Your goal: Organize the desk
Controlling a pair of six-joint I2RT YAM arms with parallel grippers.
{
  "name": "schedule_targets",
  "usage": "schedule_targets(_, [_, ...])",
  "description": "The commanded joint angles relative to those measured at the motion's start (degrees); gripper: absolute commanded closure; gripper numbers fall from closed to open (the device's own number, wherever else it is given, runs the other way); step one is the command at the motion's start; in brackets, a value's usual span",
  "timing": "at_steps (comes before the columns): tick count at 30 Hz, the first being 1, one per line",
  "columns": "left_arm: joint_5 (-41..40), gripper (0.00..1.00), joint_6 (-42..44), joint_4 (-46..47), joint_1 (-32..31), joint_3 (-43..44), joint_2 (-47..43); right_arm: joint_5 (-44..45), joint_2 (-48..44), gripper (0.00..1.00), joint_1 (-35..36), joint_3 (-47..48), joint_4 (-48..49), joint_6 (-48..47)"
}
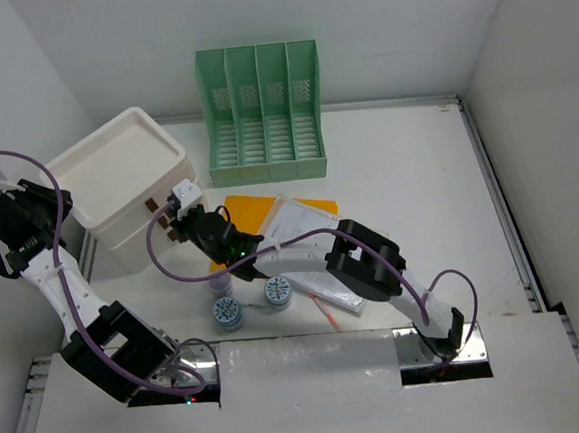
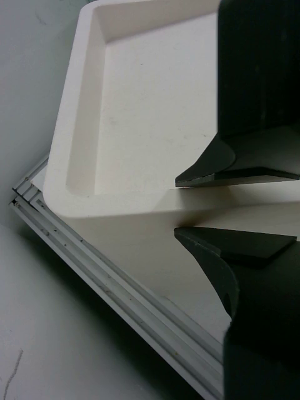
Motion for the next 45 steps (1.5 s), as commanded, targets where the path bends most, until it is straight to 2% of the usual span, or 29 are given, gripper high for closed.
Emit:
schedule_targets(1, [4.23, 1.00, -2.13, -5.47, -0.51, -0.35, 2.14, 0.26, -4.67, 1.00, 0.08, -5.14, 6.82, -1.96])
schedule_targets(7, [3.61, 1.00, -2.31, -5.46, -0.51, 0.44, 2.14, -2.98, -5.38, 1.00, -0.01, -7.26, 7.37, -1.01])
schedule_targets(8, [3.61, 1.00, -2.31, -5.38, -0.51, 0.53, 2.14, -4.82, -5.20, 1.00, -0.44, -7.00, 7.11, 0.31])
schedule_targets(9, [3.79, 1.00, -2.31, -5.38, -0.43, 0.53, 2.14, -11.37, -5.11, 1.00, -1.15, -6.82, 7.10, 2.50])
schedule_targets(12, [6.23, 1.00, -1.35, -4.24, -0.51, 0.62, 2.23, -23.00, -4.76, 0.79, -5.80, -9.18, 13.06, 13.39])
schedule_targets(13, [6.68, 1.00, -0.64, -3.97, -0.51, 0.79, 2.58, -25.91, -4.94, 0.69, -7.38, -9.98, 16.39, 16.90])
schedule_targets(14, [7.21, 1.00, -0.12, -3.88, -0.51, 1.49, 2.75, -27.33, -5.20, 0.65, -8.09, -11.20, 16.94, 17.72])
schedule_targets(16, [8.35, 1.00, 1.37, -4.23, -0.52, 2.54, 4.16, -31.88, -5.38, 0.50, -9.06, -10.87, 16.07, 17.72])
schedule_targets(20, [10.81, 1.00, 5.94, -7.30, -0.51, 5.27, 7.41, -39.89, -2.14, 0.32, -9.50, -2.72, 11.51, 17.64])
schedule_targets(22, [11.78, 1.00, 7.53, -8.27, -0.51, 5.97, 9.16, -40.96, -0.46, 0.31, -9.59, 0.20, 8.53, 17.90])
schedule_targets(29, [13.46, 1.00, 9.73, -9.60, -0.51, 6.86, 10.75, -42.46, 6.31, 0.33, -10.03, 9.78, 7.45, 24.05])
schedule_targets(38, [14.24, 1.00, 10.88, -9.07, -0.51, 6.86, 10.84, -40.53, 7.98, 0.37, -10.03, 11.11, 6.58, 27.65])
schedule_targets(45, [15.04, 1.00, 11.32, -9.42, -0.51, 6.86, 10.75, -35.61, 6.49, 0.38, -10.03, 7.77, 5.27, 27.04])
